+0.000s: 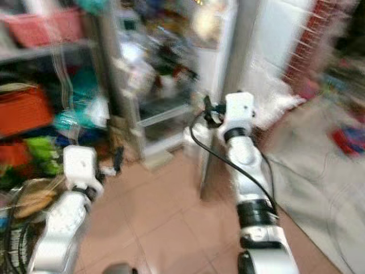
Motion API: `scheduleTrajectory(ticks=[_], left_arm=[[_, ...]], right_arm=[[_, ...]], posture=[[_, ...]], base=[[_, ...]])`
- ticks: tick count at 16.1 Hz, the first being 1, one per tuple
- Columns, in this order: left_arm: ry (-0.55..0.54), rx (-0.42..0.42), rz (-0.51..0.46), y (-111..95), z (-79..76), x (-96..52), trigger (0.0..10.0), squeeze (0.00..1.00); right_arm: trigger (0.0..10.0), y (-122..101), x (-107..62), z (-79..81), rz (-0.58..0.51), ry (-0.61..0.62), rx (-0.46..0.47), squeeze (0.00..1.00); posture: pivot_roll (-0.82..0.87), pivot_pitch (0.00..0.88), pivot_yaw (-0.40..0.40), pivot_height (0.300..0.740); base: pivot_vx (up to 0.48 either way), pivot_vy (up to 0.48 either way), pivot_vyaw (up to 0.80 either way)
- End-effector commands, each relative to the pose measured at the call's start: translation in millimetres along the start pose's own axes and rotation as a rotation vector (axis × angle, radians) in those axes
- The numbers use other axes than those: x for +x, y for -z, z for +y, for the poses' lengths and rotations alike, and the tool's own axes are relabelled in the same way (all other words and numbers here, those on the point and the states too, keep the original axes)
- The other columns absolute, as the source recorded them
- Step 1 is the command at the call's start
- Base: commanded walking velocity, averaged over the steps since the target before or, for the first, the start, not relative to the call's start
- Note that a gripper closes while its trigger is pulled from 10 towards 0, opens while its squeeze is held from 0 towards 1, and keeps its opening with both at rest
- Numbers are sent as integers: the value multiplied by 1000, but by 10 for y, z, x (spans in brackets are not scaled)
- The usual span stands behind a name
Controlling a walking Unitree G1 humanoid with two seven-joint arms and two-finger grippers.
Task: Restocking fridge
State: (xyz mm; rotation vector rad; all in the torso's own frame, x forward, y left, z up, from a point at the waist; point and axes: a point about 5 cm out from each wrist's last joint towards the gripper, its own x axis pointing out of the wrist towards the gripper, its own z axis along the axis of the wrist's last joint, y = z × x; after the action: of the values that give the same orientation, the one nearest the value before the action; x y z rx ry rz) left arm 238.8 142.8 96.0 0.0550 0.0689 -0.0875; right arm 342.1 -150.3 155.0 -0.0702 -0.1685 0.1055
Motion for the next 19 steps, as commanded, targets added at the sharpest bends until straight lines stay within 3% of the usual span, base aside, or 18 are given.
scheduleTrajectory(ticks=[1,7,13,16,19], left_arm=[[1,8,-16,-40,32,17,10000,0],[3,4,-3,-22,30,7,10000,0],[14,0,-8,-25,31,-11,10000,0],[13,2,-7,-26,41,-13,10000,0],[8,6,-6,-27,42,-7,10000,0]], right_arm=[[10000,-30,16,86,-15,-20,10,0],[10000,-5,-7,61,-11,1,16,0],[10000,-9,-76,-116,-31,117,-102,0],[10000,89,-203,-305,15,233,-185,0],[10000,85,-206,-494,30,327,-251,0]], posture=[[117,0,-18,740],[116,0,-18,740],[120,0,-23,740],[117,0,-21,740],[120,0,-19,740]], base=[[480,0,594],[89,0,0],[297,0,0],[289,0,0],[0,0,0]])
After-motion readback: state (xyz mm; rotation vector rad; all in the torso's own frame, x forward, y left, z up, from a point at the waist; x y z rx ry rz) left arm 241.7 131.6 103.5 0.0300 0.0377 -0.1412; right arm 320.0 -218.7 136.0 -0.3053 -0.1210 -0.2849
